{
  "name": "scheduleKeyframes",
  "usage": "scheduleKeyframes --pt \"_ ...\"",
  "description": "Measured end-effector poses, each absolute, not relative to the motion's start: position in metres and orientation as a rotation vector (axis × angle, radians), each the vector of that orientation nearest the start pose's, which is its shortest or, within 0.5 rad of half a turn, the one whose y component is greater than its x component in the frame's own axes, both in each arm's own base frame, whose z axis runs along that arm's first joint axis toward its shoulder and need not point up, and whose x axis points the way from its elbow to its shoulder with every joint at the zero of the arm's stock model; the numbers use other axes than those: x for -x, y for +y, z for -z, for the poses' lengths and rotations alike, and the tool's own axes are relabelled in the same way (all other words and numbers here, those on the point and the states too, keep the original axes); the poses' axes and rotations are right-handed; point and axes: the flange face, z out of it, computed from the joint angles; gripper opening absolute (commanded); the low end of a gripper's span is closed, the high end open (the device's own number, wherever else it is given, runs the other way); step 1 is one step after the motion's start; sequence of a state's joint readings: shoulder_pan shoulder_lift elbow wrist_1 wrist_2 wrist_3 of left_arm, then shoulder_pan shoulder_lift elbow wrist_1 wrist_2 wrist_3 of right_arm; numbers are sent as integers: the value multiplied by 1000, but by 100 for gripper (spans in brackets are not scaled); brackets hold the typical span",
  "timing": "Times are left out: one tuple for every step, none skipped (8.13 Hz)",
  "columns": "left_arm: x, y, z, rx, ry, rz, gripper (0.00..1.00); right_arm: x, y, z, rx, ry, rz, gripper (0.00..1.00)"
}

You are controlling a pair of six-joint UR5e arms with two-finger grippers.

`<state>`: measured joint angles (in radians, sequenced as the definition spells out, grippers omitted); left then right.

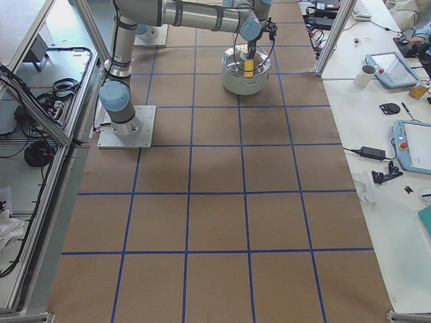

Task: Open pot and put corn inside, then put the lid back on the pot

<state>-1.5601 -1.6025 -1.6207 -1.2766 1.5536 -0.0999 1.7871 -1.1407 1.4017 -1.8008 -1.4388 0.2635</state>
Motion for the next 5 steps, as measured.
scheduleKeyframes --pt "129 -524 -479 171 3146 334 100 -283 -607 -346 -82 3017 -86 56" --pt "129 -524 -479 171 3145 332 100 -283 -607 -345 -96 3016 -83 94" --pt "129 -523 -480 171 3145 335 100 -283 -607 -345 -122 3015 -84 100" --pt "129 -523 -480 171 3144 335 100 -282 -605 -343 -136 3015 -88 100" --pt "129 -523 -481 171 3144 336 100 -282 -604 -341 -139 3014 -82 100"
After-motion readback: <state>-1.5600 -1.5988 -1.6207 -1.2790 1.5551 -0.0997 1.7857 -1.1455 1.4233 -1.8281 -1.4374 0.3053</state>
